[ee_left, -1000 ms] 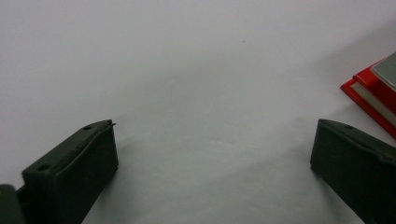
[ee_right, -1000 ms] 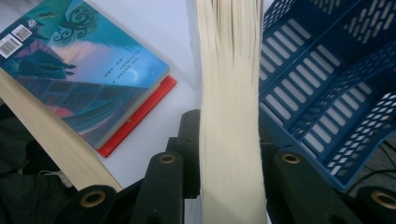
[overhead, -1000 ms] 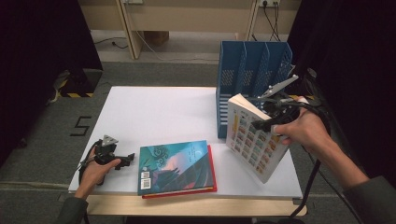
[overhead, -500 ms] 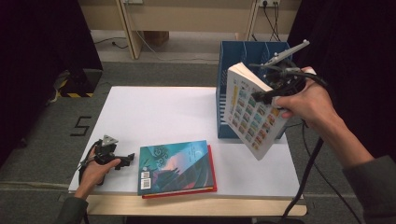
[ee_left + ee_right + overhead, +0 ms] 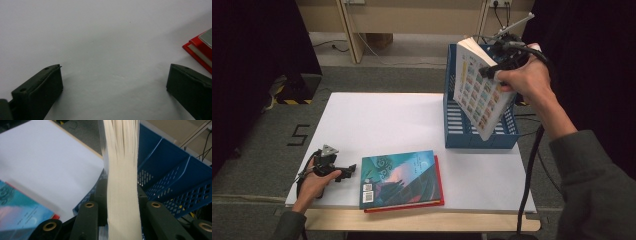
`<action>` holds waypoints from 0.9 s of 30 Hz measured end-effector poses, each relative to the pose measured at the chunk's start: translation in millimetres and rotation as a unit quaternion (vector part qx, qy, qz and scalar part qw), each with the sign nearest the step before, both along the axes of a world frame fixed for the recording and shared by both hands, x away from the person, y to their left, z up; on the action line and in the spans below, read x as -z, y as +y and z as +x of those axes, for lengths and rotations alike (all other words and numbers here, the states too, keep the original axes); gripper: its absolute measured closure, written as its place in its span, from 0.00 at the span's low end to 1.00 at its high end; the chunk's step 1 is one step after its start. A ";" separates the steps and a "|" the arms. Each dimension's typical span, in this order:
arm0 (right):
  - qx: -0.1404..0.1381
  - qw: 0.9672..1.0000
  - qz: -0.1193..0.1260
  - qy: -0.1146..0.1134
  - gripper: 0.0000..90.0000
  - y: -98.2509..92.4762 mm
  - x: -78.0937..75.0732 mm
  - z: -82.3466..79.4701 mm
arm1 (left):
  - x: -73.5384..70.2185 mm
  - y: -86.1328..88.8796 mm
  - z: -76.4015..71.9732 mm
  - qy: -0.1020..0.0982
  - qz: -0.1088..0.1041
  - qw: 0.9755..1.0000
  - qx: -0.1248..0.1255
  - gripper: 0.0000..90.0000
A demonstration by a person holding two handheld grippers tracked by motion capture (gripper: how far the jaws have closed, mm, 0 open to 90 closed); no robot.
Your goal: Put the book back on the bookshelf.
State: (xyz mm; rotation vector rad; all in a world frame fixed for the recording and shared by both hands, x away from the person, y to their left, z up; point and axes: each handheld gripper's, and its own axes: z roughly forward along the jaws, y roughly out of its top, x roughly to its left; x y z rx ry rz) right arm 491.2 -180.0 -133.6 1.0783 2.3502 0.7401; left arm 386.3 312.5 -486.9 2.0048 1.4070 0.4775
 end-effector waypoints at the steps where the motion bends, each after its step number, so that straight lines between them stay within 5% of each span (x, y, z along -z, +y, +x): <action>1: 0.000 1.000 0.000 0.000 0.82 0.0 0.0 0.0 | 0.0 0.0 0.0 0.000 0.000 1.000 0.000 0.00; 7: 0.031 0.999 0.023 -0.019 0.82 6.5 3.2 31.3 | -0.1 0.2 -0.1 0.001 0.000 1.000 0.001 0.00; 13: 0.058 0.998 0.030 -0.013 0.82 15.6 17.2 57.7 | -0.1 0.2 -0.1 0.001 0.000 1.000 0.001 0.00; 27: 0.085 0.995 0.048 0.001 0.82 25.8 47.7 92.9 | -0.1 0.1 -0.2 0.001 0.000 1.000 0.001 0.00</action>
